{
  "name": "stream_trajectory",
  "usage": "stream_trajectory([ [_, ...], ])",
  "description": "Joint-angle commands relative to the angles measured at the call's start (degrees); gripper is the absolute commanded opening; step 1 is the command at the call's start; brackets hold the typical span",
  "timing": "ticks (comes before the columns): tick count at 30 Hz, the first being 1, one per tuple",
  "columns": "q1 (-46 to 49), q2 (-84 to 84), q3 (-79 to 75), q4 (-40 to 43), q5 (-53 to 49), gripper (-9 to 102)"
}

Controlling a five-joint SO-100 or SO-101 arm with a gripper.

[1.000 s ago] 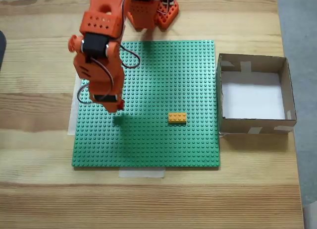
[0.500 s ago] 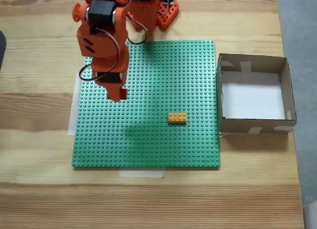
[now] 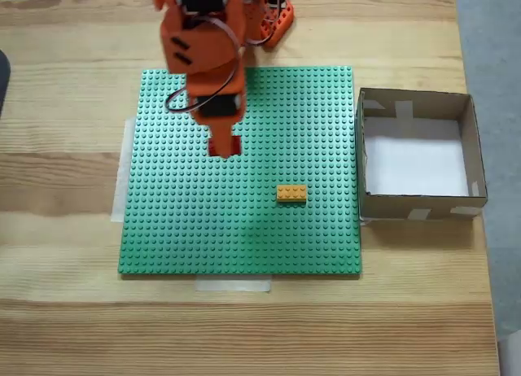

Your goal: Pick the red lego block and put it in the box.

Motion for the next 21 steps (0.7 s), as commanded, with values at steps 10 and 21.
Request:
stream_trajectory([
  [10, -6.59, 3.16, -5.54, -1.58, 1.85, -1],
  [21, -19.34, 2.2, -5.45, -4.31, 4.66, -1],
])
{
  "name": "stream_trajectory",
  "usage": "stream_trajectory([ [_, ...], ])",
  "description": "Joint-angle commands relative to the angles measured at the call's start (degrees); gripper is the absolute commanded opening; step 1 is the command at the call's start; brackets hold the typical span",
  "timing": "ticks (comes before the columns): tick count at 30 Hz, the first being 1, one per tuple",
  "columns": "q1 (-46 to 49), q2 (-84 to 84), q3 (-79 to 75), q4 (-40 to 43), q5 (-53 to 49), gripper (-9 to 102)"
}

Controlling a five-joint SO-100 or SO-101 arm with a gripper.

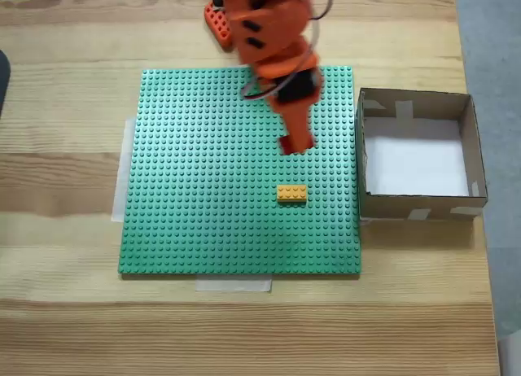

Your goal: Pick the red lego block and put it in the box.

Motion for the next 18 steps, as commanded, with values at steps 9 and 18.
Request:
stream_trajectory([
  [9, -13.45, 0.97, -1.14, -5.36, 3.34, -1],
  [18, -21.71, -2.55, -1.14, -7.73, 5.54, -1],
])
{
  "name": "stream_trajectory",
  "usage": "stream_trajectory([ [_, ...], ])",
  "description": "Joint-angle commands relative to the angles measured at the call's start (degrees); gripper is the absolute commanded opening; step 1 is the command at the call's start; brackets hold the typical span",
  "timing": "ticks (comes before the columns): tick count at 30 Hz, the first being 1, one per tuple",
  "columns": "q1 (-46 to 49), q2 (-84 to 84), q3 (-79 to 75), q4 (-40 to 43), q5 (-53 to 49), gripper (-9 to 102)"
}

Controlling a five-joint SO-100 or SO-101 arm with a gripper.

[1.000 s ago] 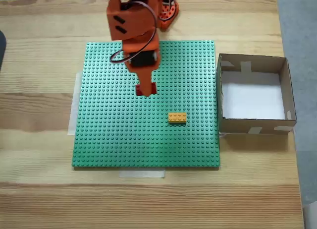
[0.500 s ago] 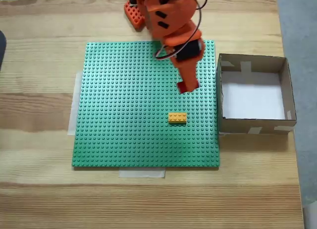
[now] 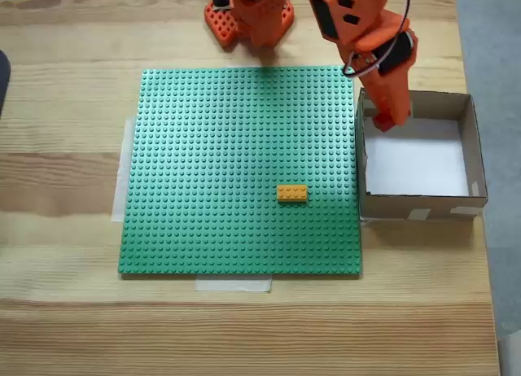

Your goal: Pick the red lego block and put it in the box.

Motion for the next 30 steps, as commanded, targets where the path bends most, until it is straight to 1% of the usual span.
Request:
stream_trajectory([
  [1, -2.11, -1.14, -1.32, -0.79, 0.97, -1],
  [10, -4.83, -8.26, -5.36, -0.26, 0.79, -1],
  [20, -5.98, -20.04, -14.77, -0.44, -0.97, -1],
  [21, -6.86, -23.55, -17.4, -0.09, -1.49, -1],
  [30, -8.17, -29.71, -19.25, 0.0, -1.49, -1],
])
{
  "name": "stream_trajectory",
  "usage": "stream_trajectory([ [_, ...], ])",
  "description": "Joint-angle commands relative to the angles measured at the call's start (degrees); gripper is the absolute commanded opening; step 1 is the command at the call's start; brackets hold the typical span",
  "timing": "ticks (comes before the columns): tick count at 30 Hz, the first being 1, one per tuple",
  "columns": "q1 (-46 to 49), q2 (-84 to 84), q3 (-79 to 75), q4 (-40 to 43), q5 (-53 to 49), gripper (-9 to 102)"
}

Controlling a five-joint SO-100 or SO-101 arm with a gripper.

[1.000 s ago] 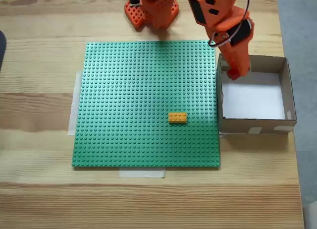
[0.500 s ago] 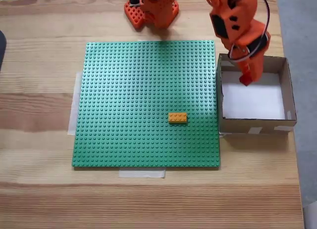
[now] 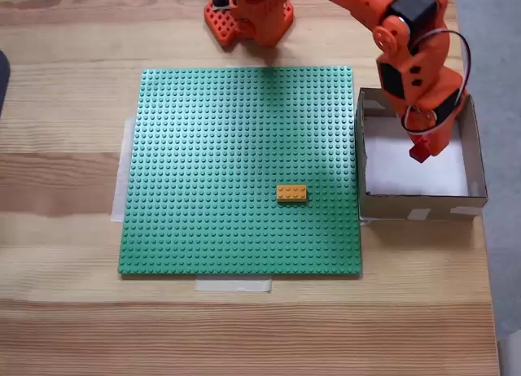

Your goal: Pick the red lego block and put it in the box.

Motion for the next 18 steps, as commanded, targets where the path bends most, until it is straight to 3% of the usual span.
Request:
stream_trajectory([
  [1, -0.7, -0.62, -2.46, 0.18, -0.09, -1],
  [18, -1.85, -10.11, -7.56, -0.62, -0.44, -1],
])
